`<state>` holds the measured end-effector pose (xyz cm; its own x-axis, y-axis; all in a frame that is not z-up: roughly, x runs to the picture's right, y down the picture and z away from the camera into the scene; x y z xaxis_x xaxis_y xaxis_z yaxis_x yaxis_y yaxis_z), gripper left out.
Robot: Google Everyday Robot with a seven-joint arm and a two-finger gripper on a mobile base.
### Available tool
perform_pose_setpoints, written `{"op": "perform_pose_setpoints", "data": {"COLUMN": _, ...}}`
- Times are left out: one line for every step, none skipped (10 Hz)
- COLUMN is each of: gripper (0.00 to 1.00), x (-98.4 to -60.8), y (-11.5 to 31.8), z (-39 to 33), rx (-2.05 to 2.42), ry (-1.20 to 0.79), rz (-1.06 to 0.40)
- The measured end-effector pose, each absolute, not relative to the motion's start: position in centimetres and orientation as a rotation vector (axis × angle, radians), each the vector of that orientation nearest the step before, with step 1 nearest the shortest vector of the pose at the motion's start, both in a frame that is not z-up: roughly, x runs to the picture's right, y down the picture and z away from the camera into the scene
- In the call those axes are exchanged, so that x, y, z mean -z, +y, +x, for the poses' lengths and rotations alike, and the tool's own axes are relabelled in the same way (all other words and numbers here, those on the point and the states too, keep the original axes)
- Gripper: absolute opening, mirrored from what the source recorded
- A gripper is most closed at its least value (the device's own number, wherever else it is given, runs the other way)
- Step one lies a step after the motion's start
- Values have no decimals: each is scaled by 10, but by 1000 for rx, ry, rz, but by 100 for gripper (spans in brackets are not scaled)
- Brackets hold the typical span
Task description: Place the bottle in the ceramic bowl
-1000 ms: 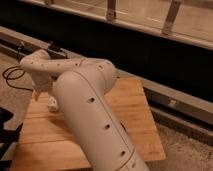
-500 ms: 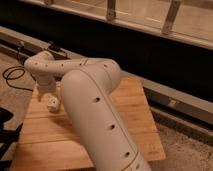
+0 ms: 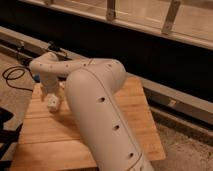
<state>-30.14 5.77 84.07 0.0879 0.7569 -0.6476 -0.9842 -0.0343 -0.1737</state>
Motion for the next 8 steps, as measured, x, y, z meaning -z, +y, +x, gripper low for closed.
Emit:
{"op": "perform_pose_setpoints", "data": {"gripper": 65, "x": -841, "y": 56, "z": -298, "rx": -1476, "ry": 406, "rz": -693}}
{"op": "perform_pose_setpoints", "data": {"gripper": 65, "x": -842, "y": 55, "z": -298, "rx": -1481, "ry": 399, "rz": -694}}
{"op": "perform_pose_setpoints", "data": {"gripper": 65, "x": -842, "y": 54, "z": -297, "rx": -1486, "ry": 396, "rz": -694}}
{"op": "perform_pose_setpoints", "data": {"gripper": 65, "x": -845, "y": 54, "z": -297, "rx": -1489, "ry": 393, "rz": -701}}
{"op": "perform_pose_setpoints", "data": {"gripper": 65, "x": -846, "y": 53, "z": -300, "rx": -1486, "ry": 386, "rz": -711}}
{"op": "perform_pose_setpoints", "data": {"gripper": 65, "x": -848, "y": 53, "z": -304, "rx": -1483, "ry": 381, "rz": -718}}
{"op": "perform_pose_setpoints", "data": {"gripper": 65, "x": -850, "y": 52, "z": -307, "rx": -1479, "ry": 380, "rz": -723}}
{"op": "perform_pose_setpoints", "data": {"gripper": 65, "x": -855, "y": 51, "z": -311, "rx": -1475, "ry": 382, "rz": -728}}
